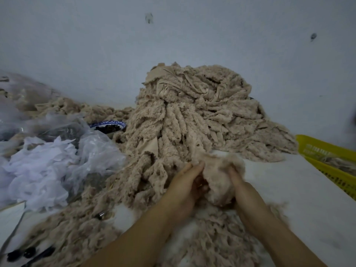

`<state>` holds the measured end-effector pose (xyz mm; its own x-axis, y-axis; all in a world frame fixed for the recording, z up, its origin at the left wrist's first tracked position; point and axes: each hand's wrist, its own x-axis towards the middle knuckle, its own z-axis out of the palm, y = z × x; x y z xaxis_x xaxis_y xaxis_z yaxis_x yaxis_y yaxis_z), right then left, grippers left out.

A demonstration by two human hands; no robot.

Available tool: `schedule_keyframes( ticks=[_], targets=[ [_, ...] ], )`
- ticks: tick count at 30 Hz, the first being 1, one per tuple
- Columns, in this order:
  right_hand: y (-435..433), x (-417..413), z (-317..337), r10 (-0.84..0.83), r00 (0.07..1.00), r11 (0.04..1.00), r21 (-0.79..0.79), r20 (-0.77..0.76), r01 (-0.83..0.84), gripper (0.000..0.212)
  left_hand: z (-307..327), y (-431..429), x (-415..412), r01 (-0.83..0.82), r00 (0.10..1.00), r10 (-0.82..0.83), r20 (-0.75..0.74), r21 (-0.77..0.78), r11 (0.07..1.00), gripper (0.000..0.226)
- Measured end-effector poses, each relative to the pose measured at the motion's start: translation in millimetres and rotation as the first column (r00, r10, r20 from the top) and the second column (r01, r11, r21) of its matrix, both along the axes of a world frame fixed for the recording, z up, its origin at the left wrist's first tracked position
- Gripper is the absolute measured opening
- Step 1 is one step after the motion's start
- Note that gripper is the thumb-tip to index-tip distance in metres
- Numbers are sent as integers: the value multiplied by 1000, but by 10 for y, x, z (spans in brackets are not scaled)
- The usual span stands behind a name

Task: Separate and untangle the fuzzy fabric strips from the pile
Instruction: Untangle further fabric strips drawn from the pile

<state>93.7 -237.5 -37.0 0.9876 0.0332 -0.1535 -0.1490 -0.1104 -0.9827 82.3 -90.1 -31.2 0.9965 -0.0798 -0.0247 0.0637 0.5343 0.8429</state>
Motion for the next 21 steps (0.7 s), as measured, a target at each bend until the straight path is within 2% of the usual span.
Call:
schedule_keyframes(
  ticks=[3, 6, 9, 11, 13, 17, 21],
  targets=[
    [45, -1, 9, 59, 998, 998, -35, -5, -59, 69, -2, 30, 27, -9, 998, 4, -65, -81, 997, 43],
    [39, -17, -15, 68, 997, 988, -138, 47, -61, 66, -9, 59, 50, 0, 997, -7, -75, -95, 995, 45],
    [51, -64, -3, 143, 966, 980, -167, 214, -108, 50, -4, 65, 43, 2, 1000, -2, -27, -2, 1000, 52],
    [73, -73, -5, 173, 931, 981, -137, 322, -135, 35, -26, 8, 0, 44, 999, -48, 25, 148, 988, 53],
    [93, -69, -26, 202, 917, 976, -149, 343, -159, 27, -61, -55, -25, 36, 998, -46, 41, 214, 976, 48],
    [78, -45, -62, 239, 924, 958, -230, 298, -174, 7, -43, -29, 2, -105, 994, 97, 51, 179, 978, 27],
    [85, -26, -5, 113, 933, 987, -149, 342, -65, 32, -12, -35, -23, -166, 984, 126, 129, 370, 914, 24]
  ],
)
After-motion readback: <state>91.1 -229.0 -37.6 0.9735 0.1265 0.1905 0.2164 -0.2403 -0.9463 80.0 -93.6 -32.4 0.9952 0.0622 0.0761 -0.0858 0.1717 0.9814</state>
